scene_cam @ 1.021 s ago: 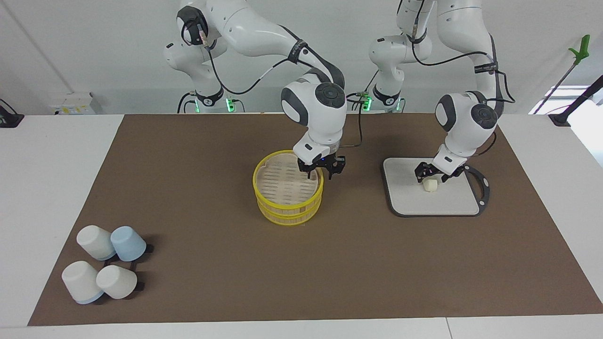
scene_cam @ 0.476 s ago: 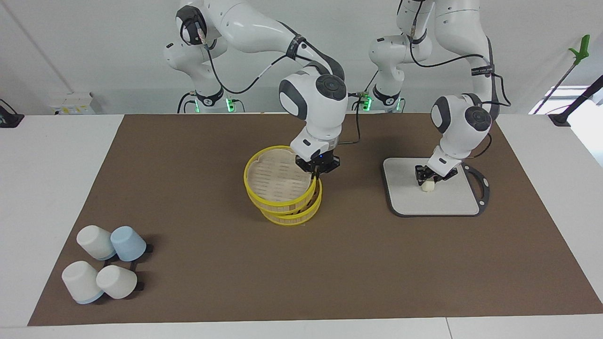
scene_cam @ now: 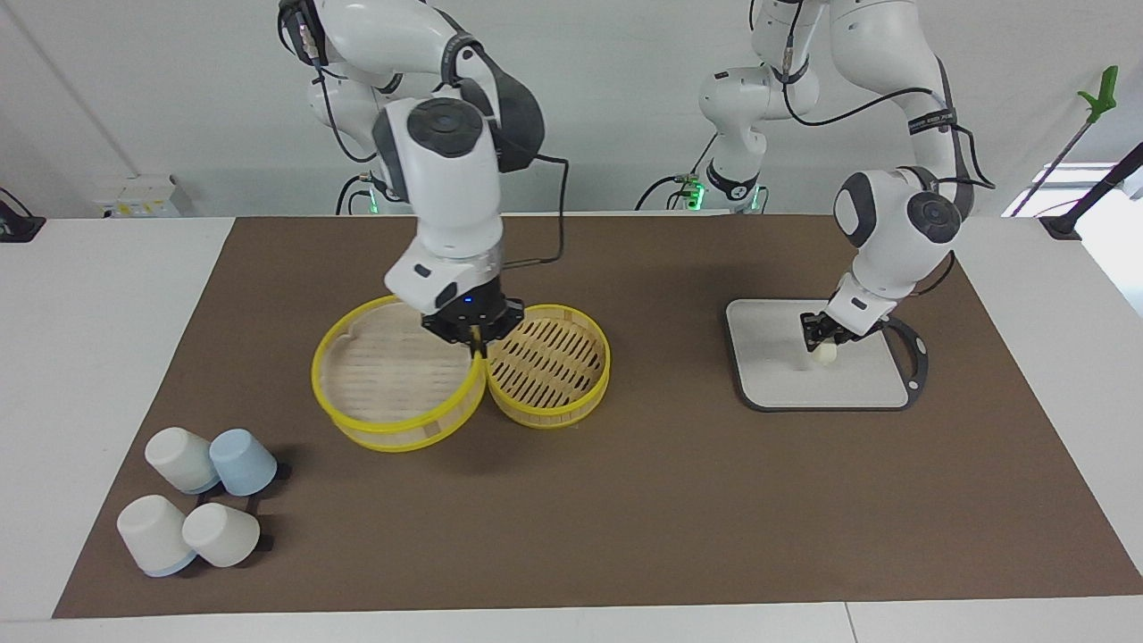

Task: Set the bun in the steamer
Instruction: 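Lift the lid away with the right gripper while the left gripper lifts the bun, then carry the white bun with the left gripper over the open steamer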

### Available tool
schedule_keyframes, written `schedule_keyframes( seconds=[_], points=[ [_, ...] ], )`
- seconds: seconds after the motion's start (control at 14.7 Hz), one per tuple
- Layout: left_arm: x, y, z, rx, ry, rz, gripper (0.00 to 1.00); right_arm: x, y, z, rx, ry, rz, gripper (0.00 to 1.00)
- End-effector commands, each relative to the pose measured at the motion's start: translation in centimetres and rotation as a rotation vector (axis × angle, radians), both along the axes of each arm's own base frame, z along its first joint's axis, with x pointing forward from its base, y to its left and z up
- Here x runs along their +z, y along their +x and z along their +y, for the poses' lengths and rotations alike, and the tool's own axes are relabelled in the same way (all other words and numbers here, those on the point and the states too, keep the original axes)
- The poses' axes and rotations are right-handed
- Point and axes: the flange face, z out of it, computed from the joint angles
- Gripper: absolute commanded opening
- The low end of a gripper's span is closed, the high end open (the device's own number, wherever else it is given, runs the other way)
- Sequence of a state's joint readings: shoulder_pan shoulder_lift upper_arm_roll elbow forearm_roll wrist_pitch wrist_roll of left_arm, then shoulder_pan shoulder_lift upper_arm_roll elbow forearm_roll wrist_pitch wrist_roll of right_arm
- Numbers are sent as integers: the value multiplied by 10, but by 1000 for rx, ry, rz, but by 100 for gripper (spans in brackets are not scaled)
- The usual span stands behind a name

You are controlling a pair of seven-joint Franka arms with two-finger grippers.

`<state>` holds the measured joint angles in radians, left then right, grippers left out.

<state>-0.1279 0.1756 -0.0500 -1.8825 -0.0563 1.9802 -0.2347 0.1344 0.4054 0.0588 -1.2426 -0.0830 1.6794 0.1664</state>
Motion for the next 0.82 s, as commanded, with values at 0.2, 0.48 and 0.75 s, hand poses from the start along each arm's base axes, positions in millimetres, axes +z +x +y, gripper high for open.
schedule_keyframes(
  seconds=[0.2,0.48,0.75],
  points=[
    [56,18,-151,141,-24,32,37,-4,2,-54,-16,-2,27,0],
    [42,11,-255,203,-29,26,38,-10,0,-66,-13,-4,40,0],
    [12,-3,-321,196,-36,8,38,-16,-4,-65,-9,-5,40,0]
  ],
)
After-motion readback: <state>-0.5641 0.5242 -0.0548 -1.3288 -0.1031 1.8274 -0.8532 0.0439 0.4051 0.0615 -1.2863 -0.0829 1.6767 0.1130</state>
